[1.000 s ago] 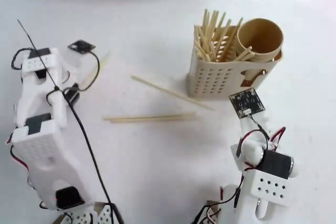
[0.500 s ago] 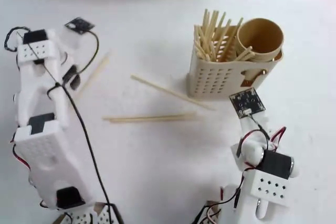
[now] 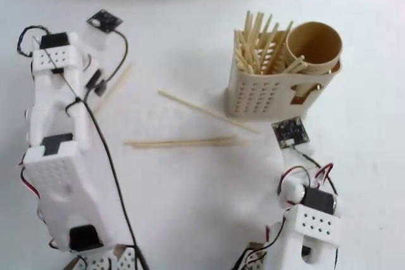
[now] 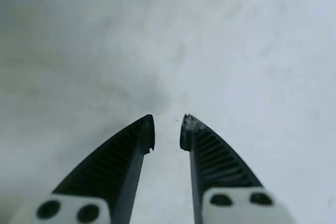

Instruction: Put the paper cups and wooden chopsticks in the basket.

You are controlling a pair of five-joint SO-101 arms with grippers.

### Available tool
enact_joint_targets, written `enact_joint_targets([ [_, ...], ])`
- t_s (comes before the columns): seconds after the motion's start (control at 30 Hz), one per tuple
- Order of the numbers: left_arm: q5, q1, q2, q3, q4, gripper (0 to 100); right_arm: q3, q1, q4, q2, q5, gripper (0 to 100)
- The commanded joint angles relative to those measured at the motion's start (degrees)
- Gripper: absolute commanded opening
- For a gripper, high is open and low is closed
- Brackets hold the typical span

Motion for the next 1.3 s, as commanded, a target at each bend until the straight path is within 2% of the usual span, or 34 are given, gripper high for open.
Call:
enact_joint_targets([
  [0.0,0.3,1.1,-0.7,-2.0,-1.5,16,0.4,0.7,-1.3,-0.7,-0.1,3.3],
  [0.2,0.8,0.8,-1.0,3.3,-7.5,16,1.2,0.7,-3.7,-0.7,-0.4,2.0],
  [0.33,4.5,0.0,-2.9,8.0,-13.4,16,1.2,1.4,-4.0,-0.7,-0.4,2.0],
  [0.5,5.5,2.1,-15.8,23.5,-23.3,16,3.1,1.4,-3.5,-5.6,-0.4,2.0],
  [0.63,5.7,4.7,-30.2,39.6,-33.5,16,5.5,1.3,0.9,-14.9,-0.4,2.0],
  [0.7,5.7,6.8,-34.5,44.6,-35.9,16,7.2,1.3,3.6,-20.5,-0.4,2.3],
  [0.9,5.9,8.3,-29.1,40.0,-30.0,19,10.9,1.3,12.0,-36.4,0.1,2.5],
  [1.07,6.9,6.1,-17.3,25.5,-19.2,20,10.9,1.2,10.8,-34.2,0.2,2.6],
  [1.27,6.7,2.8,-4.4,12.5,-13.6,20,11.0,1.2,10.8,-34.5,0.2,2.6],
])
